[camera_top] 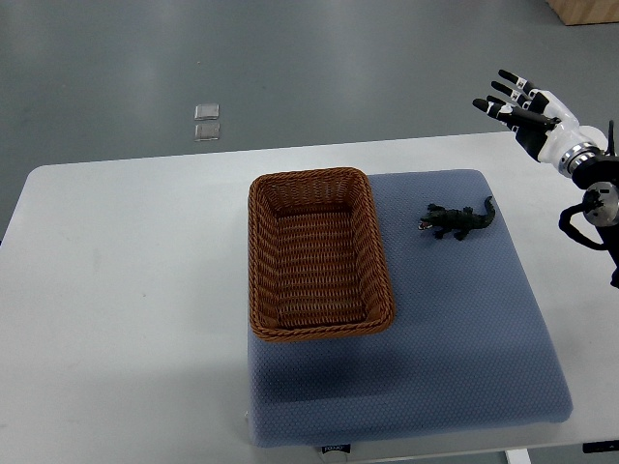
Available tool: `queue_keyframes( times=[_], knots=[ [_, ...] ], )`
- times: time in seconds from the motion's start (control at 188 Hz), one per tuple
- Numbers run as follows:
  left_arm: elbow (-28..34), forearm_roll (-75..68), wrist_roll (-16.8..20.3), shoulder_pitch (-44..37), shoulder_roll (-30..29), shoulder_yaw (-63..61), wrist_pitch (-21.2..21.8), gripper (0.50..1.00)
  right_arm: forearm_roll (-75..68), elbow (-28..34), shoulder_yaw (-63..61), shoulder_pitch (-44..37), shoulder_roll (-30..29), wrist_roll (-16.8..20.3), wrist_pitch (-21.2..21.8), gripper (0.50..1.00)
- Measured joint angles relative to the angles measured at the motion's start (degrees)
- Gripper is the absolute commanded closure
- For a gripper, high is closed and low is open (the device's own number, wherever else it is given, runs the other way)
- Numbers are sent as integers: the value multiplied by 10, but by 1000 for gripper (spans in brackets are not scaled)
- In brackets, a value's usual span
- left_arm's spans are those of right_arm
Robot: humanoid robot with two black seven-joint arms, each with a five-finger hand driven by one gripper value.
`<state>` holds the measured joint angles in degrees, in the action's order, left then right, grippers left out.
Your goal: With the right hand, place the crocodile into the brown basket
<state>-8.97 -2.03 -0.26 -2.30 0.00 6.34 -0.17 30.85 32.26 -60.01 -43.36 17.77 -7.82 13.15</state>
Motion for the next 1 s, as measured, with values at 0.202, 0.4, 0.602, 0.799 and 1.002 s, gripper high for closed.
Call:
queue_keyframes(
  times=[0.202,0.4,0.602,0.799,1.002],
  knots=[
    [0,0,0,0,0,0,0,500,0,0,0,1,2,0,0,572],
    [0,0,0,0,0,0,0,500,0,0,1,2,7,-1,3,572],
    [0,0,0,0,0,0,0,500,3,1,4,4,7,-1,6,572],
    [0,0,0,0,0,0,0,500,17,6,14,7,10,-2,7,572],
    [0,0,0,0,0,0,0,500,105,23,28,9,18,-19,9,572]
  ],
)
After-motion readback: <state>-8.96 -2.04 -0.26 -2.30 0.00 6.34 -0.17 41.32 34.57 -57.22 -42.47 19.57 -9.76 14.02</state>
